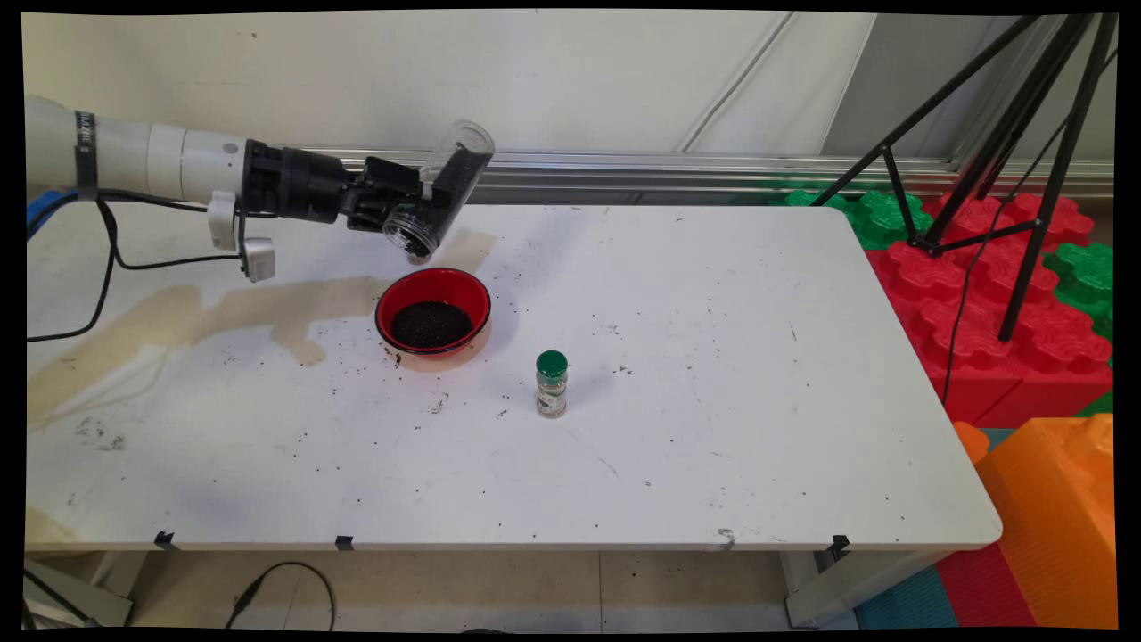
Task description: Pour the black seasoning powder in the red bowl
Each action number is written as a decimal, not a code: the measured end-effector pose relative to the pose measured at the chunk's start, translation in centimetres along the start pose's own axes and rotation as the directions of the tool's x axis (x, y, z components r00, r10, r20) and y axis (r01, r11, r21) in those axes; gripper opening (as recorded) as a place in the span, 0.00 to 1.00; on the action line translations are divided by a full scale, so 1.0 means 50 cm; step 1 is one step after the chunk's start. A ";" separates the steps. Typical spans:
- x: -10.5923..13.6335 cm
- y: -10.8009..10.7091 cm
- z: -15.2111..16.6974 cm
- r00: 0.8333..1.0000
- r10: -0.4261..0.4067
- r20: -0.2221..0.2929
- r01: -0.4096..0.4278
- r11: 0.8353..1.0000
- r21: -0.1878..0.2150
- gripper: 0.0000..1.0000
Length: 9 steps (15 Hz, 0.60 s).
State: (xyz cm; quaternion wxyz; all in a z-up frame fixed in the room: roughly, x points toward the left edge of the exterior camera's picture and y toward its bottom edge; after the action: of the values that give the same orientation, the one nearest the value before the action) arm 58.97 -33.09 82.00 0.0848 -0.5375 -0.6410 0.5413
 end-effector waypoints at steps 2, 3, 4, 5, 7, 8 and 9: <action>-0.001 -0.004 0.001 0.999 -0.047 -0.002 0.047 0.999 -0.001 0.00; -0.001 -0.005 0.001 0.998 -0.062 -0.002 0.062 0.998 -0.001 0.00; -0.002 -0.007 0.001 0.996 -0.089 -0.002 0.089 0.996 -0.002 0.00; -0.002 -0.009 0.001 0.993 -0.119 -0.003 0.119 0.993 -0.004 0.00; -0.003 -0.012 0.001 0.984 -0.177 -0.007 0.177 0.984 -0.007 0.00; -0.003 -0.013 0.001 0.980 -0.196 -0.009 0.196 0.980 -0.009 0.00; -0.003 -0.014 0.000 0.973 -0.232 -0.012 0.232 0.973 -0.011 0.00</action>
State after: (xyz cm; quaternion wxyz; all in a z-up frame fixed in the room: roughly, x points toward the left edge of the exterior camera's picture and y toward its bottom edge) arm 58.61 -33.08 82.62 0.1489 -0.4628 -0.7016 0.5211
